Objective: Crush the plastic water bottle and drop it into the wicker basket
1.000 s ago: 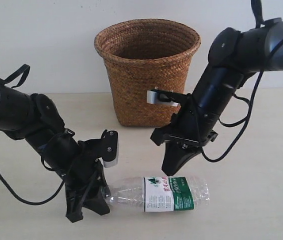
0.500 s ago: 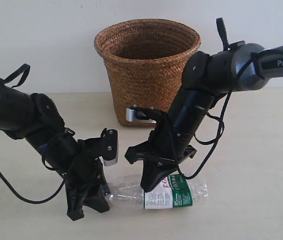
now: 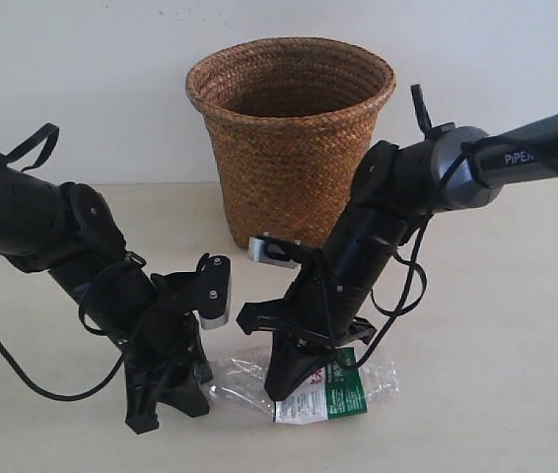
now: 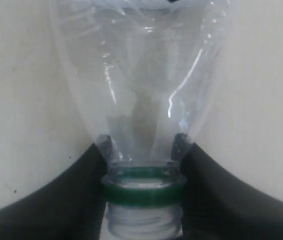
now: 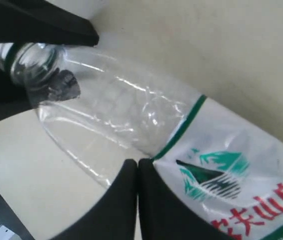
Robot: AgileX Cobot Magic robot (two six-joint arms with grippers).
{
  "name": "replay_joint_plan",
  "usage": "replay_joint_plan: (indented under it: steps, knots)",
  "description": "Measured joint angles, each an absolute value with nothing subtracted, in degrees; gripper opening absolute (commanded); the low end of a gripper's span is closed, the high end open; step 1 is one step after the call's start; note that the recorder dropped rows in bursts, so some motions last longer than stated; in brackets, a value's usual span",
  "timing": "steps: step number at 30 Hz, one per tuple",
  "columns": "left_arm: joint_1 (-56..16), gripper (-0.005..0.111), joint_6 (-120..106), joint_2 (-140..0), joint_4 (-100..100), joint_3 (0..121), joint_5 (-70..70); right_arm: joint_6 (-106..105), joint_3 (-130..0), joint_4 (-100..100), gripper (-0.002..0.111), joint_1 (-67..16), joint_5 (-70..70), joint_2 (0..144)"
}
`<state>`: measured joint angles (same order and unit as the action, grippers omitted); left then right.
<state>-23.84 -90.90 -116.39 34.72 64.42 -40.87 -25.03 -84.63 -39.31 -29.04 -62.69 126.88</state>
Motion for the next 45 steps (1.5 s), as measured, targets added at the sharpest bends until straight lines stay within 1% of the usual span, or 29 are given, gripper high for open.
replay_joint_plan:
  steps: [7, 14, 17, 20, 22, 24, 29, 33, 39, 45]
  knots:
    - [-23.8, 0.004, -91.5, -116.4, 33.9, 64.4, -40.8, -24.6, -87.6, -41.2, 0.000, -28.6, -65.8, 130.8]
    - [-23.8, 0.004, -91.5, -116.4, 33.8, 64.4, -40.9, -24.9, -87.7, -41.0, 0.000, -28.4, -65.8, 128.9]
    - [-23.8, 0.004, -90.4, -116.4, 35.4, 64.4, -40.9, -27.4, -86.7, -37.9, 0.000, -28.3, -65.4, 124.2]
    - [-23.8, 0.004, -90.2, -116.4, 35.5, 64.4, -40.9, -28.3, -85.5, -34.7, 0.000, -28.1, -65.5, 116.6]
    - [-23.8, 0.004, -90.1, -116.4, 35.5, 64.4, -40.9, -28.4, -82.6, -33.0, 0.000, -28.1, -65.1, 111.8]
    - [-23.8, 0.004, -90.1, -116.4, 35.5, 64.4, -40.9, -29.3, -79.8, -31.5, 0.000, -28.1, -64.0, 110.9]
    - [-23.8, 0.004, -90.1, -116.4, 35.6, 64.4, -40.9, -28.3, -75.8, -25.3, 0.000, -28.1, -57.5, 112.4]
    - [-23.8, 0.004, -89.9, -116.4, 35.6, 64.4, -40.9, -27.9, -75.7, -24.5, 0.000, -28.1, -54.4, 114.5]
    - [-23.8, 0.004, -89.9, -116.4, 35.5, 64.4, -40.8, -28.0, -76.5, -25.6, 0.000, -27.9, -53.0, 120.0]
    - [-23.8, 0.004, -89.4, -116.4, 35.5, 64.4, -40.9, -28.2, -77.1, -27.1, 0.000, -27.4, -54.2, 121.8]
